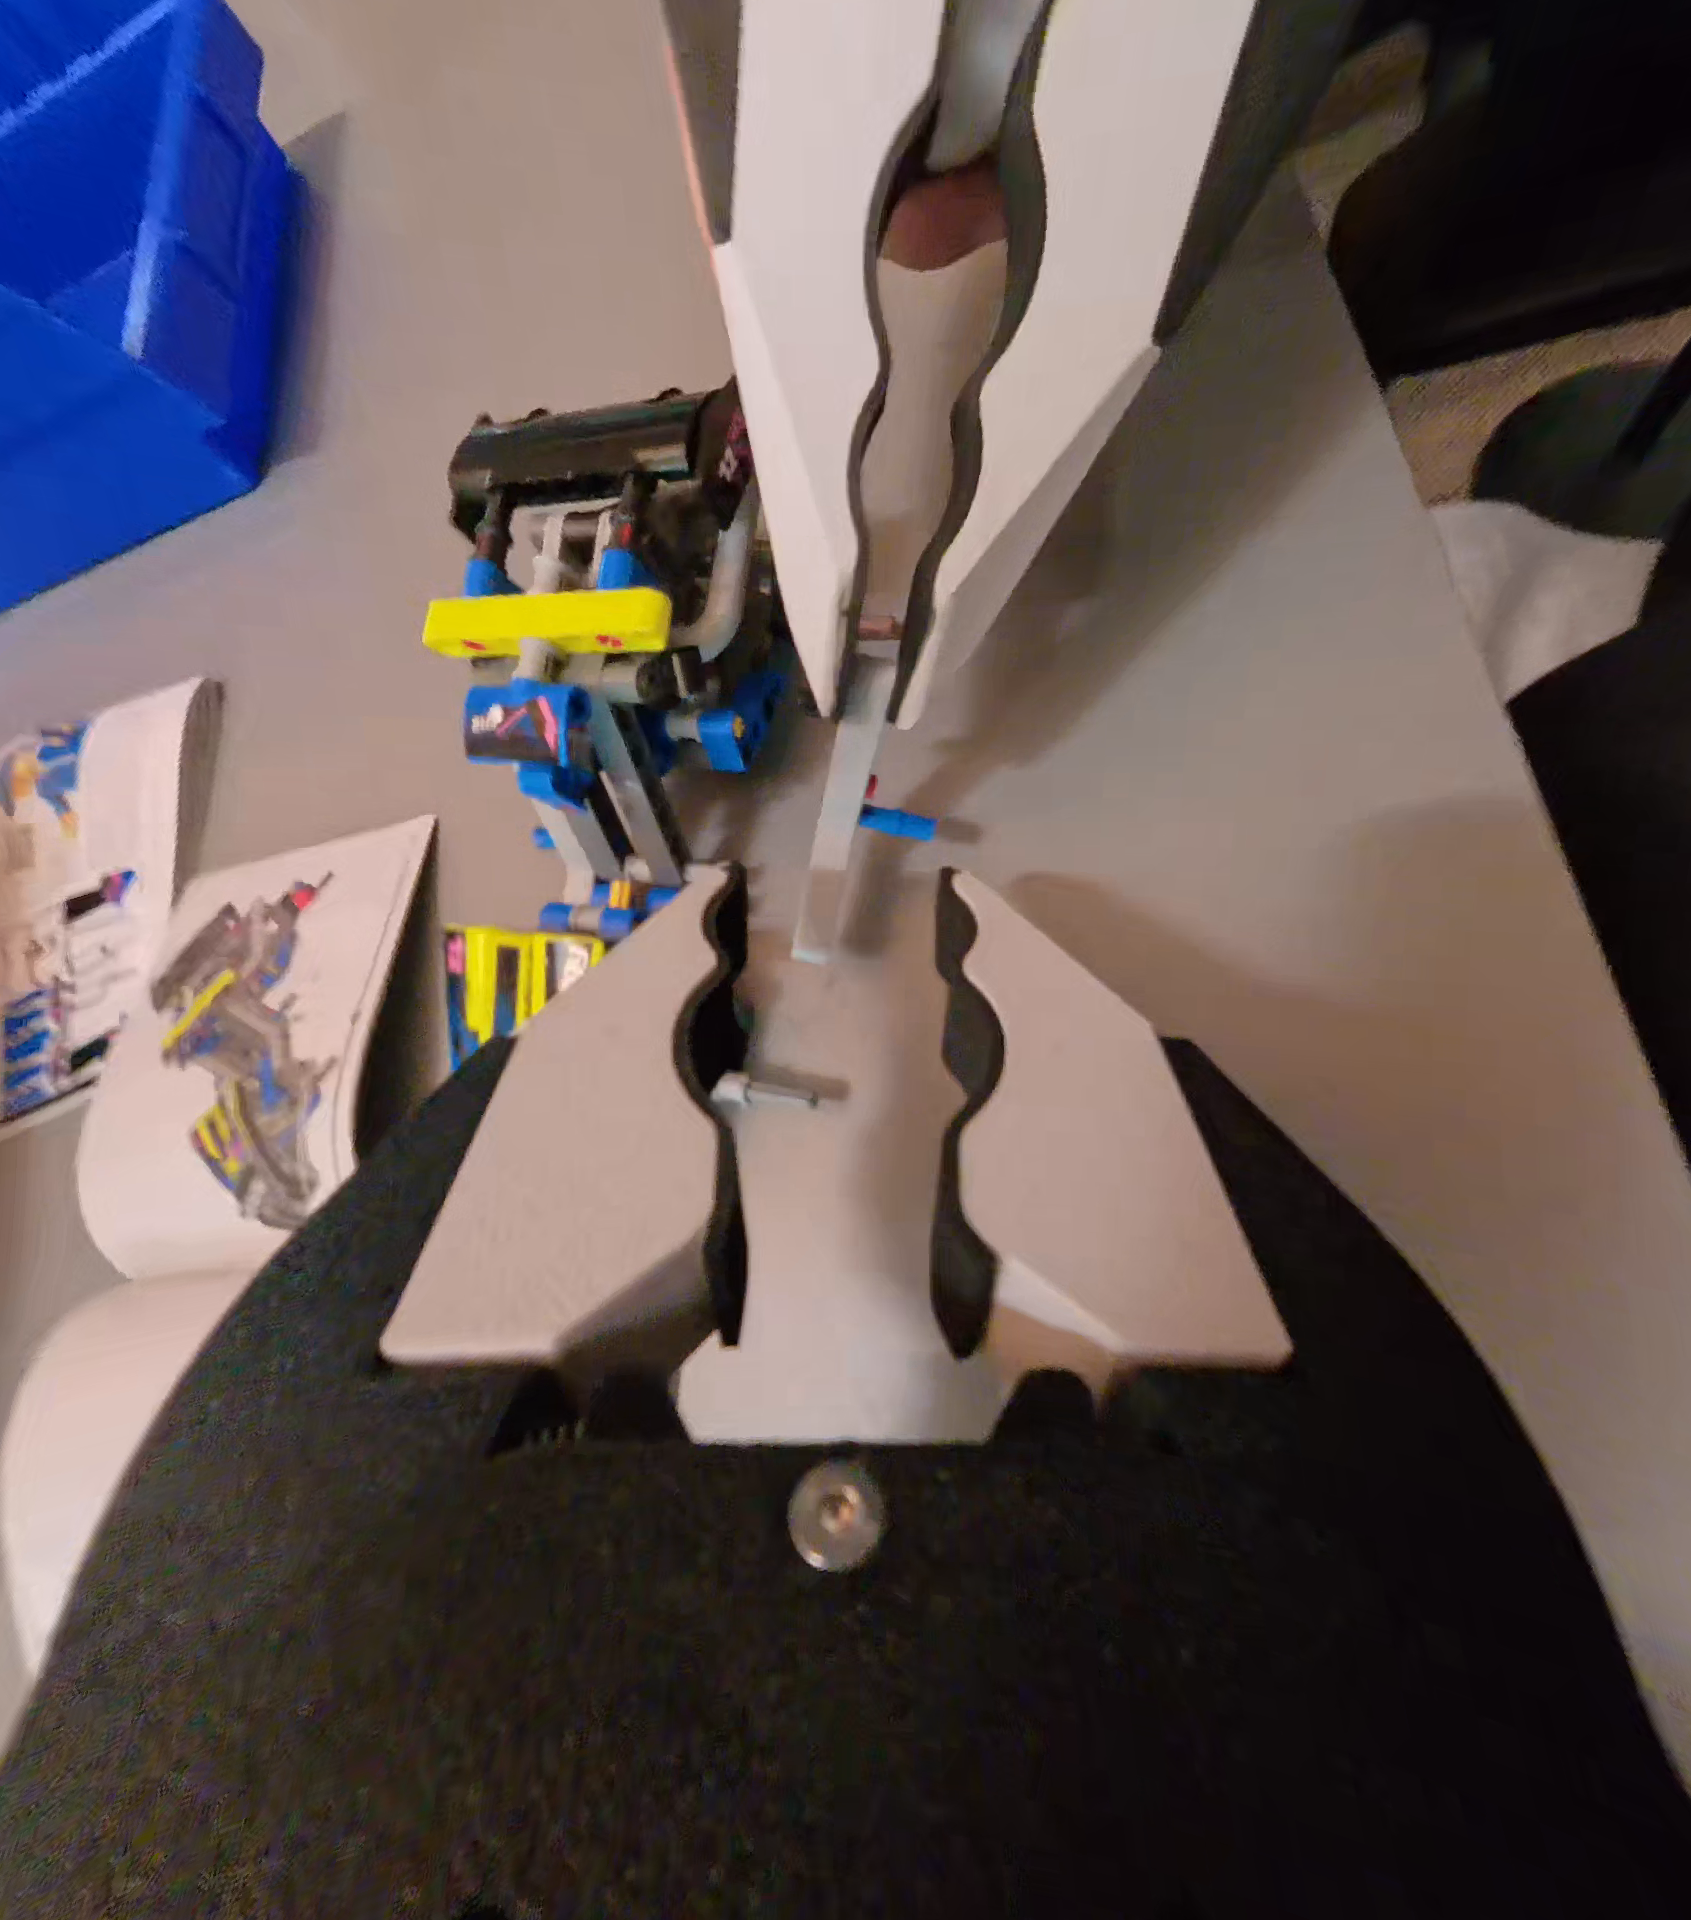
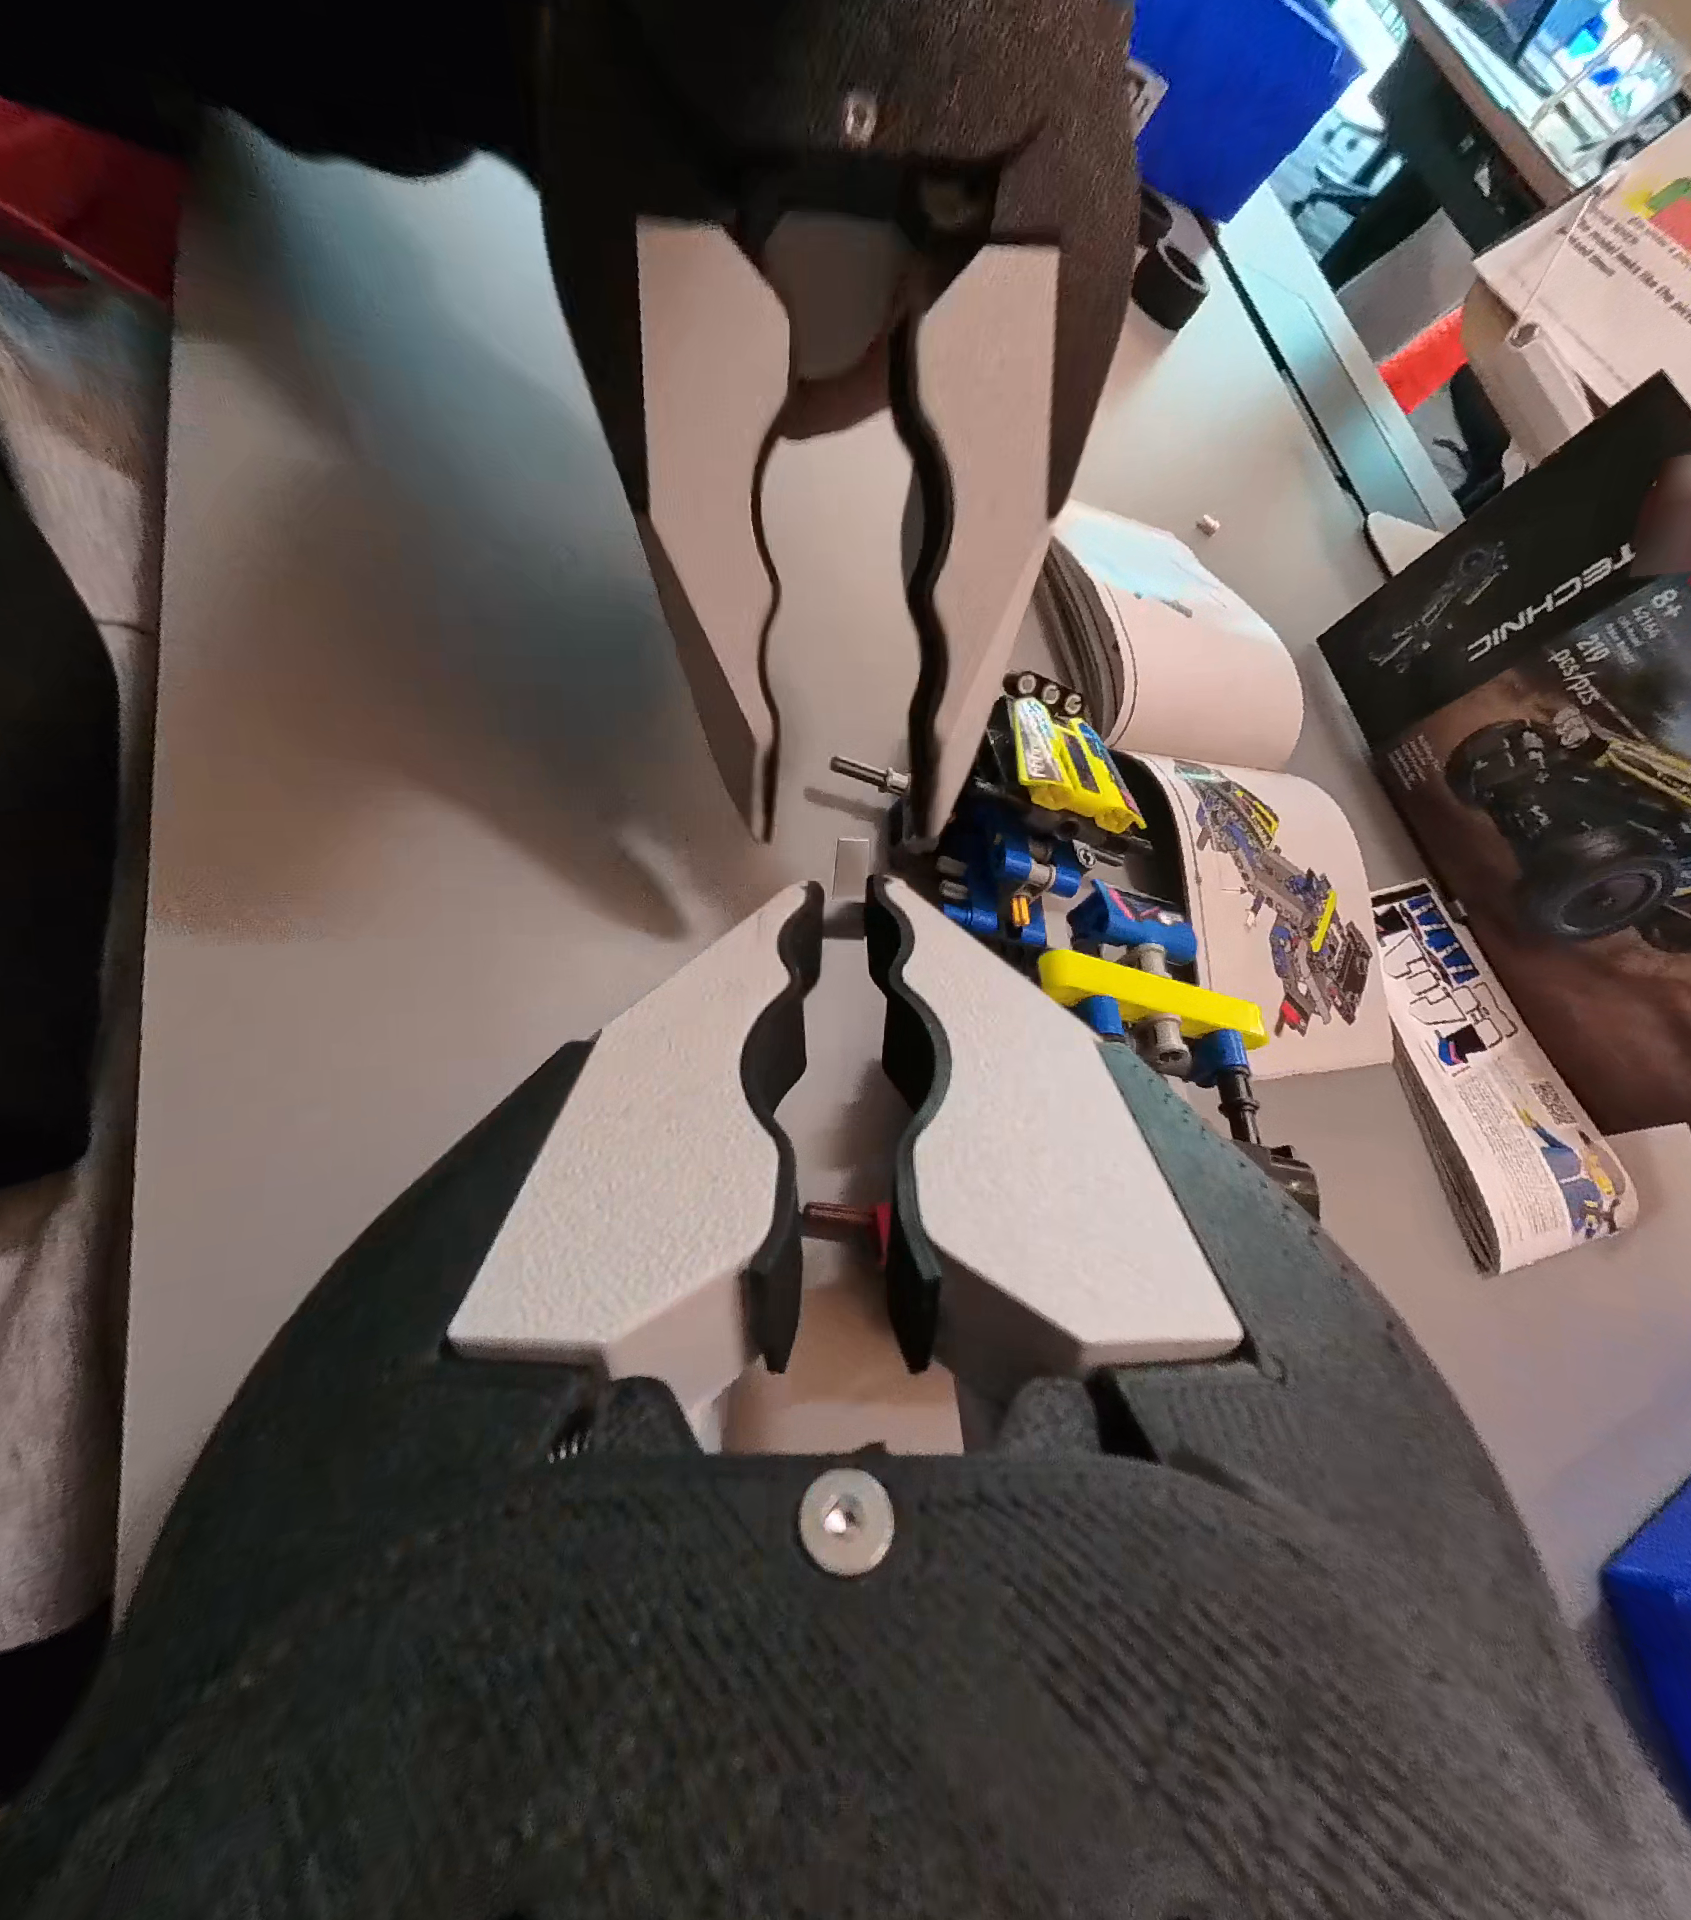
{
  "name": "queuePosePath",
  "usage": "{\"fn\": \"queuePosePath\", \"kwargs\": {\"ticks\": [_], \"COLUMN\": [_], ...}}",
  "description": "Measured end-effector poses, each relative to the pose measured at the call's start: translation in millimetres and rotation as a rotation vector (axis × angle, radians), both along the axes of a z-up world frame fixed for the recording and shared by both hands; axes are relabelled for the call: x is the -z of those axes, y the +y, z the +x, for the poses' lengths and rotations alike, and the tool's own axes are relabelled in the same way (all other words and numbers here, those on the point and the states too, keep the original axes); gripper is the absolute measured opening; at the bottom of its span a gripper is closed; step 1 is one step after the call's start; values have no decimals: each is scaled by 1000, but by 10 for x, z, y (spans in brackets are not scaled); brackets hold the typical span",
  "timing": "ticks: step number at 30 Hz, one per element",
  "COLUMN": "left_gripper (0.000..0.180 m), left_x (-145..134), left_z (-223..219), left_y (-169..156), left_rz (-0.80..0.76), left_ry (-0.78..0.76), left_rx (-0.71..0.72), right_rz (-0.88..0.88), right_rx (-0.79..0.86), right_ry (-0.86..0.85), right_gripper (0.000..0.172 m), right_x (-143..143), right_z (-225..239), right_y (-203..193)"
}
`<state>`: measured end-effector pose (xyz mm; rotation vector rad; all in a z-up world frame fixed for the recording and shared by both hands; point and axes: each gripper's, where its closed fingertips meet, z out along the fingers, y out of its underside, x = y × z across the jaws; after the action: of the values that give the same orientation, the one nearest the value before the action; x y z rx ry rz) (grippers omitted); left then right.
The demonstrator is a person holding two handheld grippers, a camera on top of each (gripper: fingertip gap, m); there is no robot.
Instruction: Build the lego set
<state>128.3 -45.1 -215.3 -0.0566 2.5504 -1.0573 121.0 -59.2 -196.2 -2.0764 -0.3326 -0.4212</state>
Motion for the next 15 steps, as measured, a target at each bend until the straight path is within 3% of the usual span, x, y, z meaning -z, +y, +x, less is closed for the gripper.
{"fn": "queuePosePath", "kwargs": {"ticks": [1, 10, 15], "left_gripper": [25, 9, 5], "left_x": [31, 71, 154], "left_z": [14, 102, 51], "left_y": [-20, -84, -70], "left_rz": [27, 107, 134], "left_ry": [-28, -270, -237], "left_rx": [17, 32, 43], "right_rz": [20, 93, 90], "right_rx": [0, 31, 14], "right_ry": [9, 105, 124], "right_gripper": [6, 6, 6], "right_x": [-28, -55, -1], "right_z": [-4, 23, 6], "right_y": [1, -24, 1]}}
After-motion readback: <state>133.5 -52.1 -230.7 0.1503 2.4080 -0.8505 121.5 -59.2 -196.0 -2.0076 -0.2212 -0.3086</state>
